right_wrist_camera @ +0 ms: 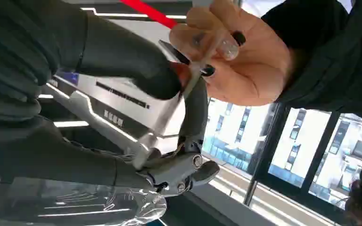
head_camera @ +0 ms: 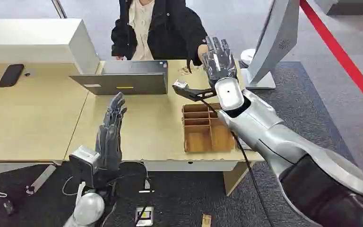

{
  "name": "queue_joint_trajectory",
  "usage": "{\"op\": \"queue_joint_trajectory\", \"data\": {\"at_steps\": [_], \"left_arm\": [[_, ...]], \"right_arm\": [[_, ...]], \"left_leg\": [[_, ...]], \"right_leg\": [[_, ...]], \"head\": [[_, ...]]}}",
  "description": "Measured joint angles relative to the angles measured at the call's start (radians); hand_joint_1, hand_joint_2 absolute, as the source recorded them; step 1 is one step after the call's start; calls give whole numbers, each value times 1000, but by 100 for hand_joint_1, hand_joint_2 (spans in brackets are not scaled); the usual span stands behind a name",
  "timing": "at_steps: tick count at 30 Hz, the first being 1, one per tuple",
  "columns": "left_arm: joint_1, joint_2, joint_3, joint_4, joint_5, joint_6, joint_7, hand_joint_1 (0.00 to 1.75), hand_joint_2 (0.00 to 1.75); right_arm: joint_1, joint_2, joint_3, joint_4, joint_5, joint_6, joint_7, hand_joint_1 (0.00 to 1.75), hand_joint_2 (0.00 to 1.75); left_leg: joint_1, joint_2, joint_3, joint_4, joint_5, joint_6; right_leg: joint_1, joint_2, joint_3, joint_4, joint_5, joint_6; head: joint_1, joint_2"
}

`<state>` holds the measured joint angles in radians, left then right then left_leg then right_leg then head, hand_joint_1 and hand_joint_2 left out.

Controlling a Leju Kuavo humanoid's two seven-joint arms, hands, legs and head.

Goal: Pass the card to the sensor for recognition and then transmit it.

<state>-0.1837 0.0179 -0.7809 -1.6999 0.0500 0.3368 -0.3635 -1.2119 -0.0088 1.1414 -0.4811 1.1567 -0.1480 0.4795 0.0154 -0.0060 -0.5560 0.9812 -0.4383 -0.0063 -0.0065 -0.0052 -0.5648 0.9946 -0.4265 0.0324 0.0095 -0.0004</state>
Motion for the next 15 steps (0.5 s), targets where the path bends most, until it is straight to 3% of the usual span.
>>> {"op": "queue_joint_trajectory", "data": {"at_steps": [15], "left_arm": [[-9,0,-1,0,10,0,0,0,0]], "right_arm": [[1,-7,-2,8,-28,-34,-23,175,175]], "left_leg": [[0,0,0,0,0,0]], "right_leg": [[0,0,0,0,0,0]], "head": [[0,0]]}}
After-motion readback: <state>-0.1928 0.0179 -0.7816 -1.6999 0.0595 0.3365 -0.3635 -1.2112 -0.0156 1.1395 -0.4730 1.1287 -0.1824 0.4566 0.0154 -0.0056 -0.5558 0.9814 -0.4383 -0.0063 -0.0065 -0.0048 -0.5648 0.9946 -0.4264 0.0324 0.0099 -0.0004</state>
